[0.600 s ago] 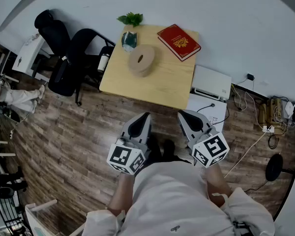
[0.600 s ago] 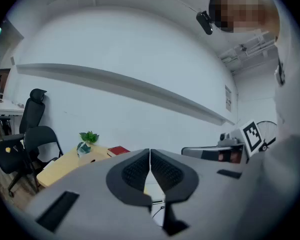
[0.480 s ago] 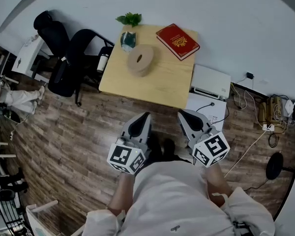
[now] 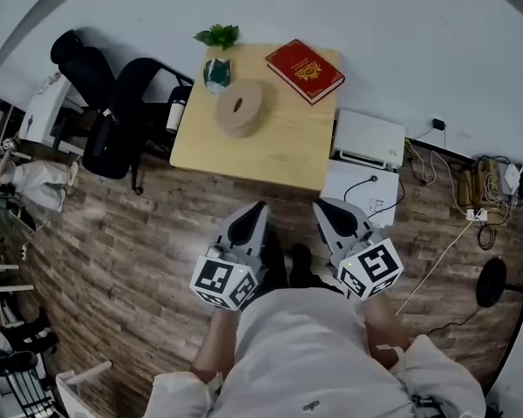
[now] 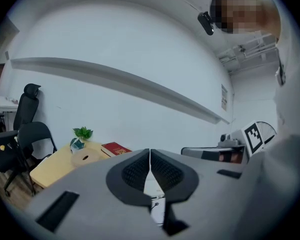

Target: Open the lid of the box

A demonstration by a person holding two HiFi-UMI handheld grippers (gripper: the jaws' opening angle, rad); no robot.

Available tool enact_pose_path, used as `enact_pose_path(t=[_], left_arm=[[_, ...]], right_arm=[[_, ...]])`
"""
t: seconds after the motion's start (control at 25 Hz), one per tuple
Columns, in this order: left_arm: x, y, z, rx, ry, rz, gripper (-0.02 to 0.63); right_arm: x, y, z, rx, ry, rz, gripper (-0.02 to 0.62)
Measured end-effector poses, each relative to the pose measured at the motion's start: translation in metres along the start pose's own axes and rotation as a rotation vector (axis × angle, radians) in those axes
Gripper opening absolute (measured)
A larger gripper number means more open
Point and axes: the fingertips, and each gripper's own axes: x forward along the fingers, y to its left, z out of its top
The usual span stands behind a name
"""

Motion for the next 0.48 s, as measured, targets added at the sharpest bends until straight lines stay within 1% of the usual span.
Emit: enact_pose_path(t=[0.12, 0.36, 0.48], left_arm=[[0.004, -0.001, -0.001, 0.007, 0.005, -0.008, 0.009], [0.008, 0.009, -0.001, 0.028, -0.008, 0.015, 0.009], [0.011, 0.014, -0.002, 0.029, -0.006, 0.021, 0.011]], right_arm=[[-0.004, -0.005, -0.004, 0.004, 0.004, -0.019, -0.002], [0.002, -0.014, -0.010, -0.004, 0.026, -0.056, -0.001], [0.006, -0.014, -0.010, -0.011, 0.037, -0.053, 0.031]])
